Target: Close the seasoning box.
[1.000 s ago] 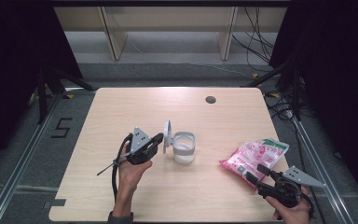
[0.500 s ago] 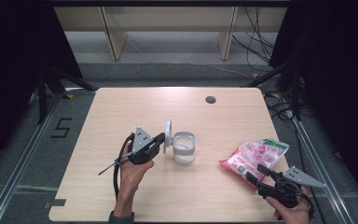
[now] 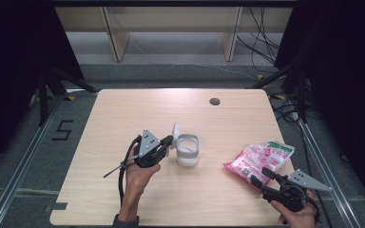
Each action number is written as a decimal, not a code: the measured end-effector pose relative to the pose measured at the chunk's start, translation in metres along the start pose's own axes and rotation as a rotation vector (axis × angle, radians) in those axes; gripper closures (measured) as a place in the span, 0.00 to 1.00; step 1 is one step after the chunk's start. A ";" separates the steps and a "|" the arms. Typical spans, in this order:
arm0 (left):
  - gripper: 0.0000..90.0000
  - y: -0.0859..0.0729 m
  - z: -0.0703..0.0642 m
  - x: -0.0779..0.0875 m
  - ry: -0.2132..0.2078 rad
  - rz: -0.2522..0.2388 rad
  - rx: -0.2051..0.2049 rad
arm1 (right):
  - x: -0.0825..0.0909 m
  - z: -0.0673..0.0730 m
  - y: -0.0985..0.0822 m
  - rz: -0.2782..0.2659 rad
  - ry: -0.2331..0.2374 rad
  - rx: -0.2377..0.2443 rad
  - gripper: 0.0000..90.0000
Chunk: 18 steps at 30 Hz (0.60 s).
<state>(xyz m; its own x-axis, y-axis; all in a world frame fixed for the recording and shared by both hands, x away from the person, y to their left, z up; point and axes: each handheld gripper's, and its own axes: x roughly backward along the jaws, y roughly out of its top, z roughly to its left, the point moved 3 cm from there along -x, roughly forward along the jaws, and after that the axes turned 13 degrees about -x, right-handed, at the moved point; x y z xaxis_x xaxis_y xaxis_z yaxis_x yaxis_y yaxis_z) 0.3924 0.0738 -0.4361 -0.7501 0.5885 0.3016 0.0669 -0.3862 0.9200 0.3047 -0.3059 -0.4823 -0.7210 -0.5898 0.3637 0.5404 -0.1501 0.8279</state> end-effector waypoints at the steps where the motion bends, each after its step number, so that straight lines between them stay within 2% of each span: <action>1: 0.98 0.001 -0.002 -0.001 -0.006 0.005 -0.005 | 0.000 0.000 0.000 0.000 -0.001 0.000 0.42; 3: 0.97 0.003 -0.005 -0.001 -0.018 0.005 -0.017 | 0.000 0.000 0.000 0.003 0.000 0.003 0.42; 4: 0.96 0.005 -0.004 -0.002 -0.022 -0.008 -0.047 | 0.001 0.000 0.000 0.004 0.006 -0.007 0.42; 6: 0.94 0.007 -0.005 -0.001 -0.029 -0.015 -0.049 | 0.000 0.000 0.000 0.000 0.005 -0.002 0.42; 11: 0.88 0.008 -0.005 0.000 -0.051 -0.024 -0.024 | 0.001 0.001 0.000 0.005 0.007 -0.006 0.42; 12: 0.87 0.008 -0.006 0.000 -0.056 -0.025 -0.018 | 0.001 0.003 -0.001 0.010 0.005 -0.047 0.41; 13: 0.85 0.008 -0.006 0.000 -0.054 -0.022 -0.025 | 0.001 0.000 0.000 0.004 0.005 -0.006 0.41; 18: 0.72 0.009 -0.005 -0.001 -0.072 -0.015 -0.011 | 0.000 0.000 0.000 0.001 0.000 0.003 0.41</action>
<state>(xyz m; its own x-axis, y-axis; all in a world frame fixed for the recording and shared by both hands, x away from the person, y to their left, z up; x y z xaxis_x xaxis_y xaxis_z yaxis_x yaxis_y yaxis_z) 0.3901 0.0662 -0.4295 -0.7014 0.6439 0.3056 0.0488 -0.3844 0.9219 0.3048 -0.3062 -0.4827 -0.7208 -0.5897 0.3642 0.5395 -0.1474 0.8290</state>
